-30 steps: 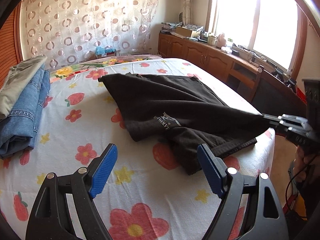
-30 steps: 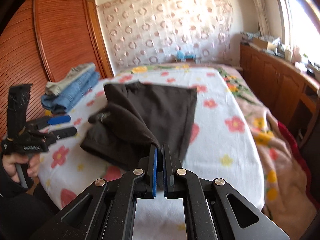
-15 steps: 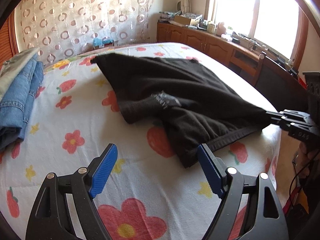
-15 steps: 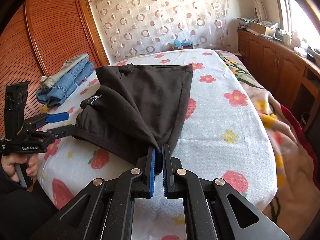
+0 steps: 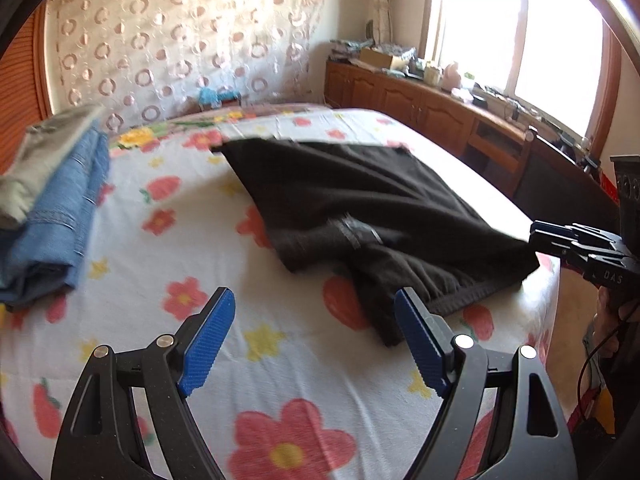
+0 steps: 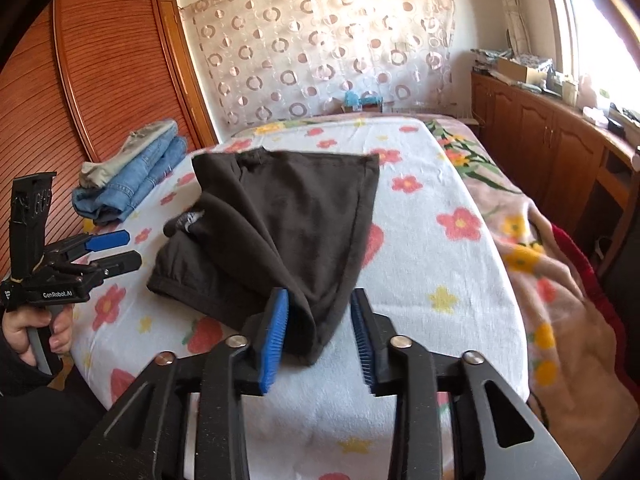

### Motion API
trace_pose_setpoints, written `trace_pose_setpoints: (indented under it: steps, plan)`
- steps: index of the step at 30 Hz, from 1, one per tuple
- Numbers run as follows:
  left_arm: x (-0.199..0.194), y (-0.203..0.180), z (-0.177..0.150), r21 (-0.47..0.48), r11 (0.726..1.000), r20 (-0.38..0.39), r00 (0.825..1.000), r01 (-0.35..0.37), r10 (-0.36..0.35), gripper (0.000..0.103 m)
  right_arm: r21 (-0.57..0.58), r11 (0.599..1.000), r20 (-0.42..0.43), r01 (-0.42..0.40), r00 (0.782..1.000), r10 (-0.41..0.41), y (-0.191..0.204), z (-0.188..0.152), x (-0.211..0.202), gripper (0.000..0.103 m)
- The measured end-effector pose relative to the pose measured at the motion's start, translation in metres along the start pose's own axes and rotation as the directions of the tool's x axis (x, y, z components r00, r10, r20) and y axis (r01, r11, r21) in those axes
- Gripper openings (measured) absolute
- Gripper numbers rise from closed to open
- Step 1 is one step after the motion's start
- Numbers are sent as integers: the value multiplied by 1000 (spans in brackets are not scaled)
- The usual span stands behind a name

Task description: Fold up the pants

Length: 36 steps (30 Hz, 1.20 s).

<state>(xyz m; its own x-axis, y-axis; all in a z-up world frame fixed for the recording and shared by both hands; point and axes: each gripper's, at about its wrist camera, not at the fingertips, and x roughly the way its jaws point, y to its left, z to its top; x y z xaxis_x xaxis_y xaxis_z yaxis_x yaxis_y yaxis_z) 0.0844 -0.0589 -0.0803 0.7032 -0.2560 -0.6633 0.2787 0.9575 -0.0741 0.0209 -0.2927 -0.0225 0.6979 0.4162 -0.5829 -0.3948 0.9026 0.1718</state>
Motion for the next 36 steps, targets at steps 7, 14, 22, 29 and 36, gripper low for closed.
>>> trace_pose_setpoints:
  steps: [7, 14, 22, 29, 36]
  plan:
    - [-19, 15, 10, -11, 999, 52, 998, -40, 41, 83, -55, 998, 25, -23, 999, 25, 16, 14, 6, 41]
    - [-28, 29, 14, -24, 998, 83, 994, -64, 66, 83, -107, 991, 21, -82, 996, 85, 40, 34, 33, 41]
    - [-42, 44, 16, -43, 995, 116, 989, -85, 89, 83, -149, 971, -29, -186, 983, 183, 69, 59, 89, 41]
    - [-48, 54, 17, -62, 994, 132, 986, -93, 100, 83, -213, 947, -110, -240, 969, 221, 92, 71, 134, 41]
    - [-48, 63, 15, -76, 992, 134, 985, -100, 109, 83, -281, 922, -180, -268, 958, 224, 110, 76, 159, 41]
